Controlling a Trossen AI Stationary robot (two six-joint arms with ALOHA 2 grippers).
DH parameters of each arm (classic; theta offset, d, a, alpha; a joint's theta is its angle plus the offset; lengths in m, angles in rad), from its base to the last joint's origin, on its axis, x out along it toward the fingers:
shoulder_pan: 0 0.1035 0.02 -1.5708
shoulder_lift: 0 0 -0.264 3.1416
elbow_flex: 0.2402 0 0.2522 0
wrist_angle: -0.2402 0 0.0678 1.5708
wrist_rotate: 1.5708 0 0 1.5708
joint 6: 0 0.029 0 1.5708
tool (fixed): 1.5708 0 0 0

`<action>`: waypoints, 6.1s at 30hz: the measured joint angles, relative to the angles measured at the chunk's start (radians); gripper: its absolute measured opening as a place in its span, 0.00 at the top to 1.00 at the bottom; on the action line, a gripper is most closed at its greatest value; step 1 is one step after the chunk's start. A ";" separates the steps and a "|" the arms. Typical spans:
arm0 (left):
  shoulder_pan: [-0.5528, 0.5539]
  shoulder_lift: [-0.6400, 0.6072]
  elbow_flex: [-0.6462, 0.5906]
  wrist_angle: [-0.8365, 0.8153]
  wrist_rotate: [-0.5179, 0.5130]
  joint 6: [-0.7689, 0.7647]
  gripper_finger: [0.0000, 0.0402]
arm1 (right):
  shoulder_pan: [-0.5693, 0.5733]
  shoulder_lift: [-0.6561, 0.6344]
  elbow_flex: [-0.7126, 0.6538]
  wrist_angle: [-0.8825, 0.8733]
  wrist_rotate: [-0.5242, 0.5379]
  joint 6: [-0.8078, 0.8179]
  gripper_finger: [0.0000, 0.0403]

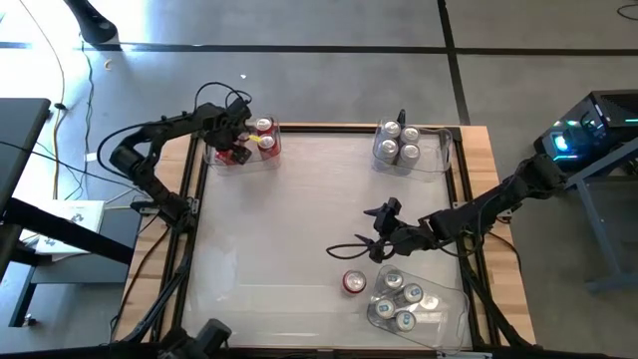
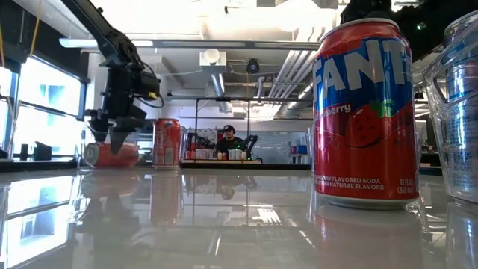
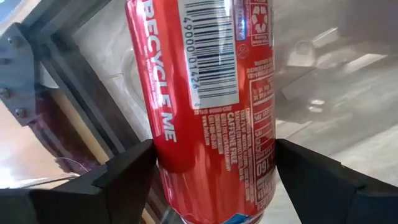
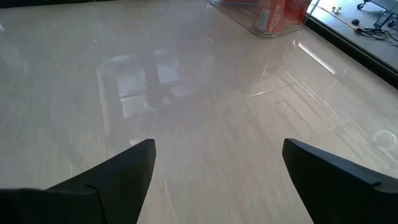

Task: Sort soda cans
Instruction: Remove the red soda can from the top left transparent bin

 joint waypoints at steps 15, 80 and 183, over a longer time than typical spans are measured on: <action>-0.029 0.022 0.032 -0.023 -0.069 0.005 0.36 | 0.000 0.000 0.000 0.000 0.000 -0.006 0.14; -0.022 -0.010 0.012 0.077 0.244 0.604 0.24 | 0.003 0.000 0.000 -0.001 0.000 0.038 0.14; -0.001 -0.406 -0.013 0.281 0.048 0.208 0.29 | 0.002 0.000 0.000 0.007 0.000 0.030 0.14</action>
